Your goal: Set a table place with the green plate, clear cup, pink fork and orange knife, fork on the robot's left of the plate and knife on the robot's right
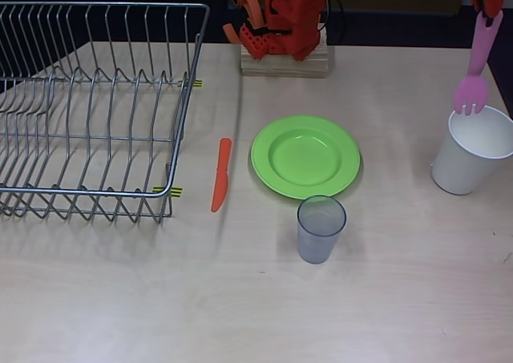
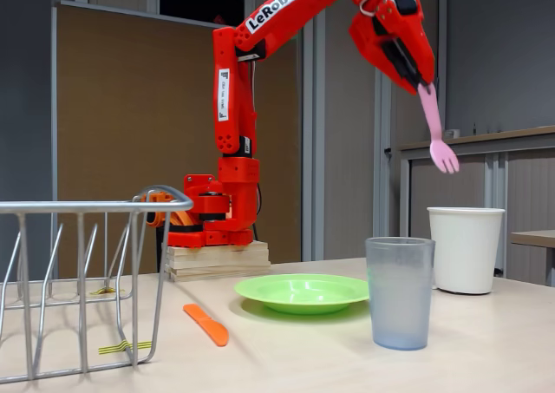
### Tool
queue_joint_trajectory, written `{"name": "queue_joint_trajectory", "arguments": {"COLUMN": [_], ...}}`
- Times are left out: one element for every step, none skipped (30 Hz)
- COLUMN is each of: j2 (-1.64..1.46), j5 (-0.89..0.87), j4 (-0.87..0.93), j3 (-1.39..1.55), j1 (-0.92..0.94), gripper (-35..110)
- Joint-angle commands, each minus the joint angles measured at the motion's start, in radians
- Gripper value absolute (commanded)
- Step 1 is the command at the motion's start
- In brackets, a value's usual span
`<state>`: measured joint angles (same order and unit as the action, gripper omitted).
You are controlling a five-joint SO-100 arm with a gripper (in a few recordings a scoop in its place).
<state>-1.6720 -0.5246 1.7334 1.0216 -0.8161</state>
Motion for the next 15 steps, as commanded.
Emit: {"name": "queue_joint_trajectory", "arguments": {"j2": [-0.006,-0.009,-0.018,-0.032,-0.051,-0.071,-0.089,-0.101,-0.112,-0.118,-0.124,-0.132,-0.144,-0.161,-0.176], "j5": [0.067,0.075,0.086,0.103,0.114,0.123,0.13,0.135,0.135,0.133,0.135,0.135,0.135,0.135,0.135], "j4": [-0.017,-0.041,-0.081,-0.126,-0.181,-0.239,-0.296,-0.347,-0.393,-0.437,-0.48,-0.52,-0.558,-0.598,-0.634], "j3": [0.015,0.058,0.12,0.186,0.262,0.344,0.414,0.48,0.54,0.589,0.637,0.683,0.73,0.779,0.825], "j1": [0.071,0.089,0.106,0.121,0.137,0.15,0.161,0.169,0.172,0.173,0.173,0.173,0.172,0.17,0.169], "gripper": [0,0,0,0,0,0,0,0,0,0,0,0,0,0,0]}}
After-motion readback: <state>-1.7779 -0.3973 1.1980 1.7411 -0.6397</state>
